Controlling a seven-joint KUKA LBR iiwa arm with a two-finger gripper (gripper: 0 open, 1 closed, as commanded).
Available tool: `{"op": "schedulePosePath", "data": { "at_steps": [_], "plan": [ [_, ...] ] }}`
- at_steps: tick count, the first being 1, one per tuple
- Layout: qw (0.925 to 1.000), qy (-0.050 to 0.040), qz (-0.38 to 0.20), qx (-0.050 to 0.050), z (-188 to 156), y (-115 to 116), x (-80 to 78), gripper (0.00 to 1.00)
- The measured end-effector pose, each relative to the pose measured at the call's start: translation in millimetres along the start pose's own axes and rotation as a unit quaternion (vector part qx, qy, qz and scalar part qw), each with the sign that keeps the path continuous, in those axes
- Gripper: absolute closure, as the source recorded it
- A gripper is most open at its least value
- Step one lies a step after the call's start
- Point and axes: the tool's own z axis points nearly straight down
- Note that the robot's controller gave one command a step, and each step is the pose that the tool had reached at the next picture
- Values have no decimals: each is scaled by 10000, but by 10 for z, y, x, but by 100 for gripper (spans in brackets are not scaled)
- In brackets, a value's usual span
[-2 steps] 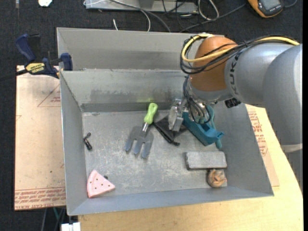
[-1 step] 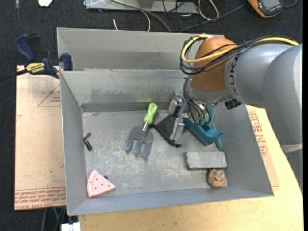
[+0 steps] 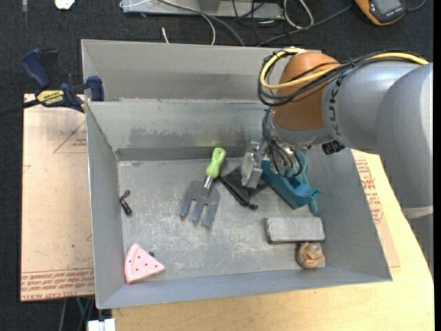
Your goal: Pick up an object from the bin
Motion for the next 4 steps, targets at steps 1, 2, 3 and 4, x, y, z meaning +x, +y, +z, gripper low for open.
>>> {"op": "schedulePosePath", "data": {
  "at_steps": [1,2,3,4],
  "plan": [
    [10000,0,0,0,0,0,0,100],
    [9983,0,-579,1,-208,67,17,100],
    [9937,-13,-1124,-4,-312,65,19,0],
    [9937,-14,-1122,-6,-312,64,18,0]
  ]
}}
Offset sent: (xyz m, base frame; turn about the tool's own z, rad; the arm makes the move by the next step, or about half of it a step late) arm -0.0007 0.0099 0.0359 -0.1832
